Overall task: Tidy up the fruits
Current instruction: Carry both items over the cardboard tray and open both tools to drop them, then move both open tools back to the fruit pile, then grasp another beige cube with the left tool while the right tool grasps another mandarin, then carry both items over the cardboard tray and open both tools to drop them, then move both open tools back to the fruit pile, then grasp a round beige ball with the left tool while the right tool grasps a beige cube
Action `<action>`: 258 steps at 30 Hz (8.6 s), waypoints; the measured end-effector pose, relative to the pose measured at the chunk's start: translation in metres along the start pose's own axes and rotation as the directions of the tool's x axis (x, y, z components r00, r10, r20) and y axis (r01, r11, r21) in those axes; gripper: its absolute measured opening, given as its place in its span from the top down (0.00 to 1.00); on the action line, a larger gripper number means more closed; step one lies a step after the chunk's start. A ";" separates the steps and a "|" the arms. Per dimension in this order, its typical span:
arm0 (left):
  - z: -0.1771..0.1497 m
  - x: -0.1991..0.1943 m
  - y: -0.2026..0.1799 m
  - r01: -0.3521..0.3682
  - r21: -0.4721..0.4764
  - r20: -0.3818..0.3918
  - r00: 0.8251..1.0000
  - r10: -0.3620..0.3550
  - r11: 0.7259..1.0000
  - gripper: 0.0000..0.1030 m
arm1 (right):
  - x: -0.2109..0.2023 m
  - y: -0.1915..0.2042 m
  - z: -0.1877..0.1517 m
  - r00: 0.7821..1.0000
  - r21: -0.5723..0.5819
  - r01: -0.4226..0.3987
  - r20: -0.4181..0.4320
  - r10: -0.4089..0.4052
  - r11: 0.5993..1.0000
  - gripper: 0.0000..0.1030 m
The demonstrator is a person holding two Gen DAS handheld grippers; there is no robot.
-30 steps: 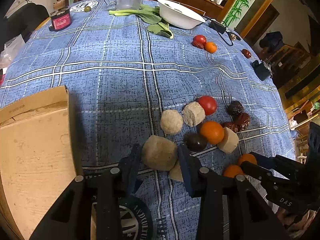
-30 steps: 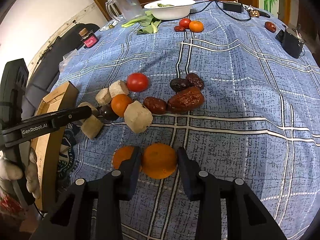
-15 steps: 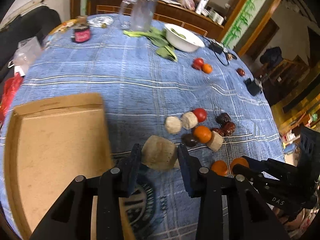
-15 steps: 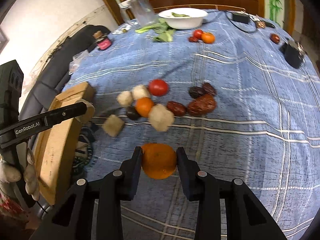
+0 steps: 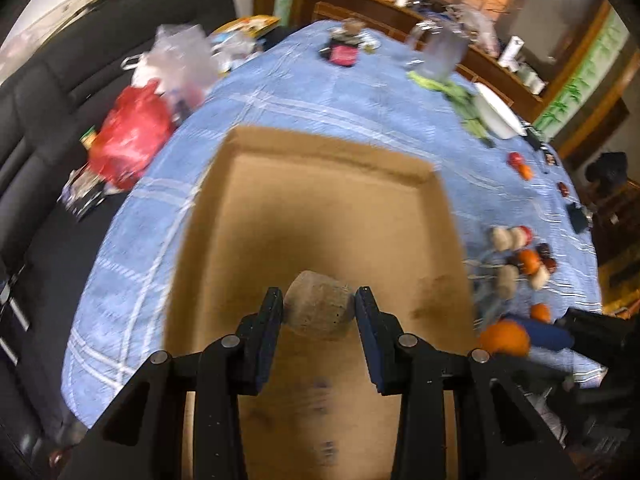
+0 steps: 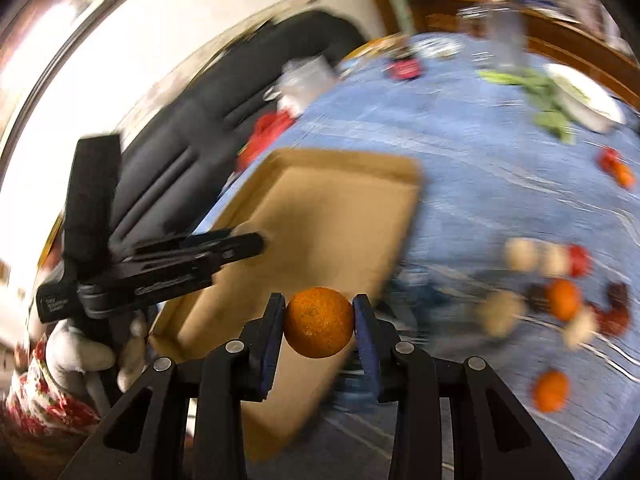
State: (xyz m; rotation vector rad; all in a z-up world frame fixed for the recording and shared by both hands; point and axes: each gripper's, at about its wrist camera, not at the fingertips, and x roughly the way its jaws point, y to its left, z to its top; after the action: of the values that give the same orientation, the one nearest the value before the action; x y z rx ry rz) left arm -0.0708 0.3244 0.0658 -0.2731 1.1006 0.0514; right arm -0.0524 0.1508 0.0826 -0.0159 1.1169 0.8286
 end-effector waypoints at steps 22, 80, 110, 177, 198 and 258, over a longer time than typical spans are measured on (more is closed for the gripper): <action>0.013 -0.004 0.027 0.020 -0.021 0.035 0.999 -0.019 1.000 0.57 | 0.083 0.068 -0.013 0.987 -0.211 0.111 -0.091 -0.133 0.971 0.58; -0.009 0.068 -0.226 0.176 0.224 -0.095 0.983 -0.158 0.959 0.64 | -0.071 -0.157 -0.096 0.952 0.141 0.294 0.045 -0.303 0.945 0.57; -0.015 0.059 -0.206 0.120 0.241 -0.047 0.993 -0.111 0.963 0.74 | -0.063 -0.135 -0.094 0.938 0.137 0.340 0.019 -0.346 0.930 0.65; -0.011 -0.087 -0.146 -0.322 0.247 0.246 0.933 0.262 0.914 0.34 | -0.083 -0.065 -0.046 0.950 0.223 0.199 0.195 -0.243 0.954 0.50; -0.042 -0.089 -0.249 -0.323 0.335 0.278 0.931 0.235 0.885 0.33 | -0.213 -0.191 -0.116 0.863 0.482 0.222 0.308 -0.401 0.848 0.46; 0.034 0.092 -0.236 0.109 0.374 -0.091 0.993 -0.080 0.921 0.74 | -0.060 -0.200 -0.062 0.950 0.393 0.254 0.070 -0.304 0.884 0.65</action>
State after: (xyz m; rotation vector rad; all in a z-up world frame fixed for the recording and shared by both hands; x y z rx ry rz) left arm 0.0427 0.0968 0.0439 0.0209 1.1452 -0.2587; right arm 0.0068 -0.0504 0.0254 0.1948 1.1044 0.3389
